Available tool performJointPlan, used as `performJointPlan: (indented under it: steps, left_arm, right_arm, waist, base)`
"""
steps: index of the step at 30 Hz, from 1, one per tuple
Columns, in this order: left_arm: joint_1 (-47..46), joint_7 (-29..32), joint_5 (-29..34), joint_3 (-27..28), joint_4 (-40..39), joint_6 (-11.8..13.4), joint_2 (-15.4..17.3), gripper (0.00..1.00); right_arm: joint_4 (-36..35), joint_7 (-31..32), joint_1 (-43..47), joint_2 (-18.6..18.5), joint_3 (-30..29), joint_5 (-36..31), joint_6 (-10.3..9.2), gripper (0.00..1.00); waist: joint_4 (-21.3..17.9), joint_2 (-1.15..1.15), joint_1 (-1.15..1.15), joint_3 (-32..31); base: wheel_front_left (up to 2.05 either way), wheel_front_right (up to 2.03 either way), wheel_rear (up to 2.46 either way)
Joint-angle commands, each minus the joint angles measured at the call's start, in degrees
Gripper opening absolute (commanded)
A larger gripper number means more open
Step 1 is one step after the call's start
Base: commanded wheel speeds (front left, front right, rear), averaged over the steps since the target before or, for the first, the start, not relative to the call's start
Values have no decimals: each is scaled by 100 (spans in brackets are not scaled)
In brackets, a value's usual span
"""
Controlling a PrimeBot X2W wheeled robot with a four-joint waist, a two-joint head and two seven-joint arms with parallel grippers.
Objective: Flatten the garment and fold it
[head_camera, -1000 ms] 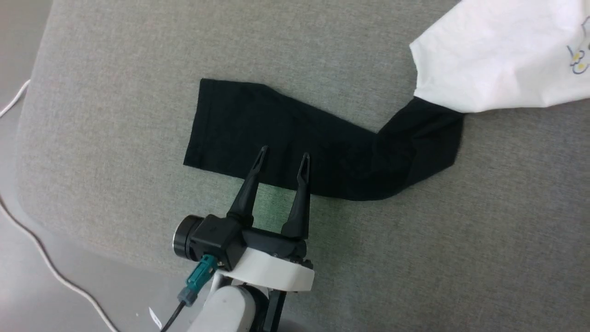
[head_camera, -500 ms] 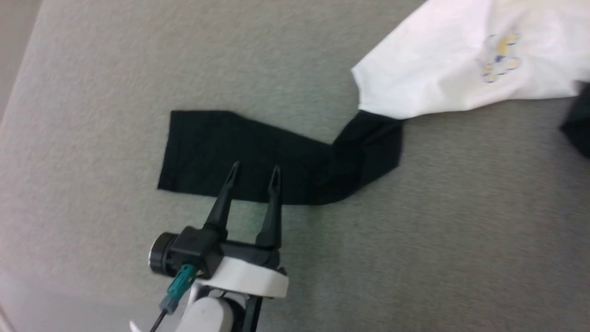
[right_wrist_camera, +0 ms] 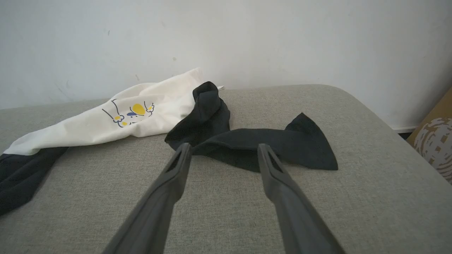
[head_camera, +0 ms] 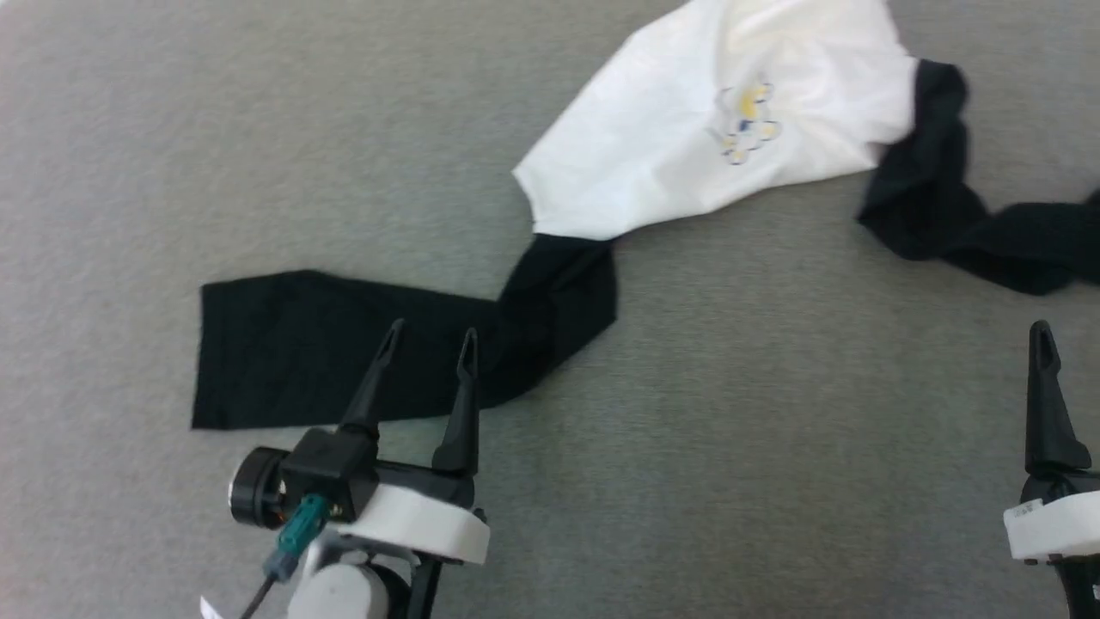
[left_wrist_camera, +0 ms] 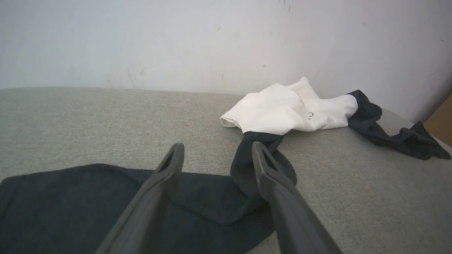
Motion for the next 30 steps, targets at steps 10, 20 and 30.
performJointPlan:
  steps: [10, 20, 30]
  left_arm:
    - [-835, 2251, 223, -393, 489, -579, 793, 100]
    - [-1532, 4168, 566, -923, 893, -1039, 1255, 0]
    - [-1771, 3466, 595, -459, 74, -616, 1365, 0]
  right_arm:
    - [-90, 41, -174, 40, 200, -5, -5, 100]
    - [-8, 62, -238, 41, 345, 184, -5, 100]
    - [125, 40, -290, 42, 344, 250, -5, 100]
  waist:
    - [-339, 0, 1, 31]
    - [-294, 0, 1, 314]
    - [-123, 0, 1, 130]
  base:
    - [0, 0, 0]
    - [0, 0, 0]
    - [0, 0, 0]
